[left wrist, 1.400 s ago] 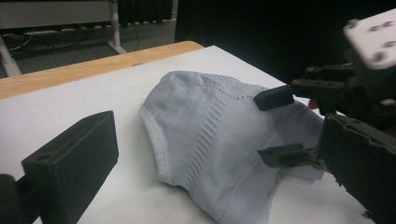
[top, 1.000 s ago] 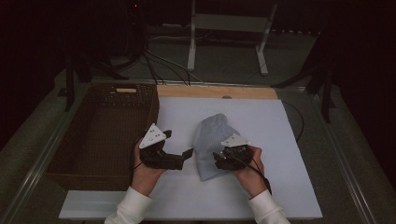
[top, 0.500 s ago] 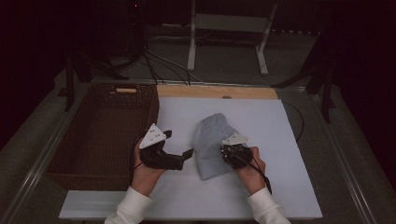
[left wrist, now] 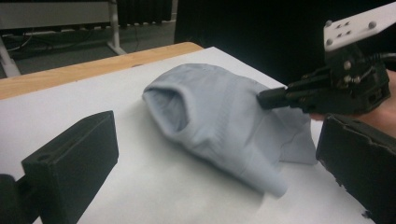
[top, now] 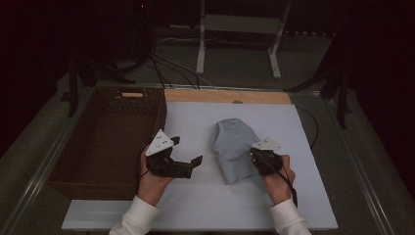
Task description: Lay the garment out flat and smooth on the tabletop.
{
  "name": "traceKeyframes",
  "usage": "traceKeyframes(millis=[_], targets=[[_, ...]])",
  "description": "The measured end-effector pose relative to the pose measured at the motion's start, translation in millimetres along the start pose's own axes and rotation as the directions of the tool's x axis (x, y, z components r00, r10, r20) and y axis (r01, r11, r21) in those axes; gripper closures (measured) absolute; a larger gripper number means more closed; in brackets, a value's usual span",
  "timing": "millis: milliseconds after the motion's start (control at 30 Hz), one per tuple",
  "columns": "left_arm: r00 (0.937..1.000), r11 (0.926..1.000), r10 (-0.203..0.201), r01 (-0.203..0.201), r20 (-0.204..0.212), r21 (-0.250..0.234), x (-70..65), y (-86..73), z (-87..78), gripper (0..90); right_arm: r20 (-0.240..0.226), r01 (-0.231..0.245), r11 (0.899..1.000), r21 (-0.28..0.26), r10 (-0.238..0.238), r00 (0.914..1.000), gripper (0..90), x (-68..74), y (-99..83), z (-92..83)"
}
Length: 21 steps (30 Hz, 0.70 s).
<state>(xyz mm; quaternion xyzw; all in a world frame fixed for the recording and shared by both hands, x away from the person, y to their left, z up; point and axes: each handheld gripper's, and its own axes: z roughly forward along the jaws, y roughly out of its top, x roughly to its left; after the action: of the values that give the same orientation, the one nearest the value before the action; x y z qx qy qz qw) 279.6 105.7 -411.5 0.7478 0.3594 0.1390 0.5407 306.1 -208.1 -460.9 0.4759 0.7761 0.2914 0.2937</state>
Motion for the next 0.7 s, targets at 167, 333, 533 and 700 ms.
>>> traceKeyframes(millis=[167, 333, 533, 700], targets=[[1.0000, 1.0000, -0.001, 0.001, 0.004, 0.004, -0.5, -0.7, 1.4, 0.1, -0.023, -0.027, 1.000, -0.001, 0.027, 0.9994, 78.0, -5.0, -4.9, -1.3], [1.0000, 1.0000, -0.001, 0.001, 0.003, 0.005, -0.4, -0.9, 1.4, 0.1, -0.063, -0.030, 0.999, -0.037, 0.028, 0.9976, 52.0, 4.7, -2.7, -5.1], [1.0000, 1.0000, -0.001, 0.001, 0.002, 0.003, -0.3, -0.8, 0.9, 0.1, -0.120, -0.003, 0.995, -0.097, -0.008, 0.9928, 31.9, 24.3, 1.7, -13.6], [1.0000, 1.0000, -0.002, 0.002, 0.000, 0.000, -0.3, -0.4, 0.3, 0.1, -0.176, 0.022, 0.993, -0.112, -0.041, 0.9835, 27.5, 40.2, 3.2, -15.0]])
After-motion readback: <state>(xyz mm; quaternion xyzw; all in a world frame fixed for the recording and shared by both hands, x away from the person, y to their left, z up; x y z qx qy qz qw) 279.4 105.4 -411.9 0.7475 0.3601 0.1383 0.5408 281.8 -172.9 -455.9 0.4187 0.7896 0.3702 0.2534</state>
